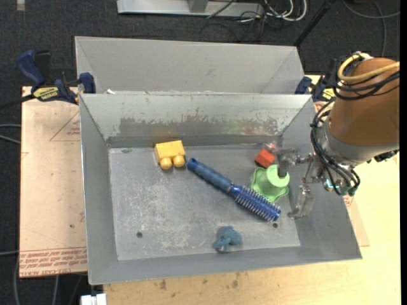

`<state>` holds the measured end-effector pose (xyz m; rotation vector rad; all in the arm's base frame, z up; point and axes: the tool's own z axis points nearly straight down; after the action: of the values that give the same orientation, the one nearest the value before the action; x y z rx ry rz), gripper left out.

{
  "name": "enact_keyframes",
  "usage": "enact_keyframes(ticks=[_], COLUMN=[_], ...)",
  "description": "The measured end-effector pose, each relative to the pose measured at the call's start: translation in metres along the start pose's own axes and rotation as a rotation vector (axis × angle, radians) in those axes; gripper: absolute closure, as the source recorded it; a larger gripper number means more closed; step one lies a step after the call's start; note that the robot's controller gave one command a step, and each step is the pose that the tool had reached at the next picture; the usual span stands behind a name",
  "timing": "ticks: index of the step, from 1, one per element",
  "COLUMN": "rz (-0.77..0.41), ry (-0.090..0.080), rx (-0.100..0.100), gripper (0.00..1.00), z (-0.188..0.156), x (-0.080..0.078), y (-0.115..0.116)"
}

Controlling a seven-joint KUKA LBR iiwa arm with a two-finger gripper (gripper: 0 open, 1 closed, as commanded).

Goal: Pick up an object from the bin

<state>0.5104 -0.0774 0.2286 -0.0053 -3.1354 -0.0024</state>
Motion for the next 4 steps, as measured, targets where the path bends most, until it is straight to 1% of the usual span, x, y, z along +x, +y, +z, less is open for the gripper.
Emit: enact_keyframes(ticks=[1,2,3,4], rz=[-0.004,0.110,0.091,0.192], ry=[-0.007,0.001,-0.016,0.002], rx=[0.001,-0.001,0.001,-0.003], gripper=[1.00,1.00,1.00,1.00], z=[-0.003,0.073,0.002,0.085], x=[-0.002,0.004,0.007,0.017], y=[0.000,-0.002,0.008,0.085])
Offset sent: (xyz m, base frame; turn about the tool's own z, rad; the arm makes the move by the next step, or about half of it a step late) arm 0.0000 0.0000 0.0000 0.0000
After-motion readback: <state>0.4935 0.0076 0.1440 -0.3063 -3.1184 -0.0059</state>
